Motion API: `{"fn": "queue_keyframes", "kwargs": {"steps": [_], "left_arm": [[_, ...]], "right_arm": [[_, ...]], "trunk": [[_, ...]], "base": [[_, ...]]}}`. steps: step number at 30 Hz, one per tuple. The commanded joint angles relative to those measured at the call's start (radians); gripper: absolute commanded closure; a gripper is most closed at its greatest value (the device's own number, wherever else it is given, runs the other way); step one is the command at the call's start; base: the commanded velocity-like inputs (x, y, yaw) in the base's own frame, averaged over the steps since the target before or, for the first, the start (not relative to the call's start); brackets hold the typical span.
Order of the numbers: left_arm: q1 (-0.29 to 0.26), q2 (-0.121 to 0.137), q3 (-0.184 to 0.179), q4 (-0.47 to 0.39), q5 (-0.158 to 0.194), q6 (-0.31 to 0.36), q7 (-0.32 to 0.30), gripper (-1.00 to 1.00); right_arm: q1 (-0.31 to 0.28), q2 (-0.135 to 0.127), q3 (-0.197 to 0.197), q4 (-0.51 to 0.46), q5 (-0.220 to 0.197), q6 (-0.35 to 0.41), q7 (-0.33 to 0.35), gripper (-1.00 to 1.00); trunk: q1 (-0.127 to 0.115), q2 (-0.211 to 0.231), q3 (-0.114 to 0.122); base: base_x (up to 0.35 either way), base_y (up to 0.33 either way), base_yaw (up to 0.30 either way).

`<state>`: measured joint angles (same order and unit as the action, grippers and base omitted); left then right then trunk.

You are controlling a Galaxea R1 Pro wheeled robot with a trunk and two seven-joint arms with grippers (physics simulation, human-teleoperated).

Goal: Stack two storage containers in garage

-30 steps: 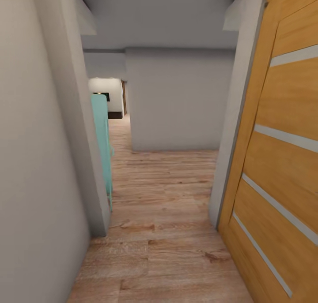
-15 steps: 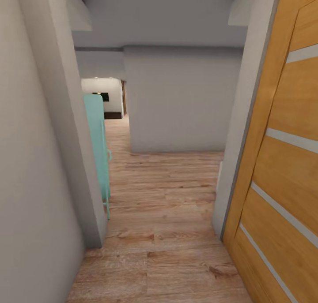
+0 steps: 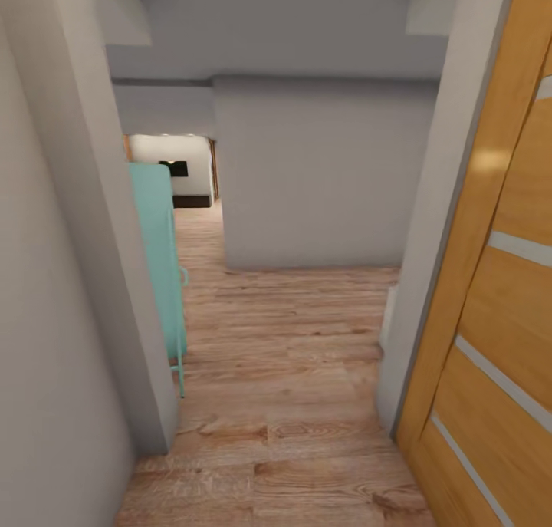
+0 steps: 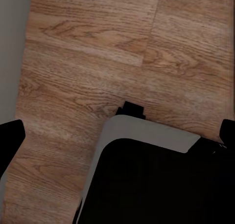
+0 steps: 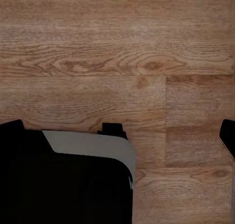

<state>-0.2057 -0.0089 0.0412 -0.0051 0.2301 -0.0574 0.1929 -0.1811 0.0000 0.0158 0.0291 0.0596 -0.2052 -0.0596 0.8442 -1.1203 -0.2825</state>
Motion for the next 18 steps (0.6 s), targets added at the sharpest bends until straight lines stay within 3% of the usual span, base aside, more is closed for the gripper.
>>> {"fn": "queue_keyframes", "kwargs": {"steps": [1,18], "left_arm": [[-0.001,0.000,0.004,0.001,0.003,-0.004,0.002,-1.00],[-0.001,0.000,0.003,0.001,0.003,-0.004,0.002,-1.00]], "right_arm": [[-0.001,0.000,0.001,0.003,0.006,-0.005,-0.004,-1.00],[-0.001,0.000,0.001,0.003,0.006,-0.005,-0.004,-1.00]], "trunk": [[0.001,-0.001,-0.001],[0.001,-0.001,-0.001]], "base": [[0.321,0.000,0.000],[0.321,0.000,0.000]]}}
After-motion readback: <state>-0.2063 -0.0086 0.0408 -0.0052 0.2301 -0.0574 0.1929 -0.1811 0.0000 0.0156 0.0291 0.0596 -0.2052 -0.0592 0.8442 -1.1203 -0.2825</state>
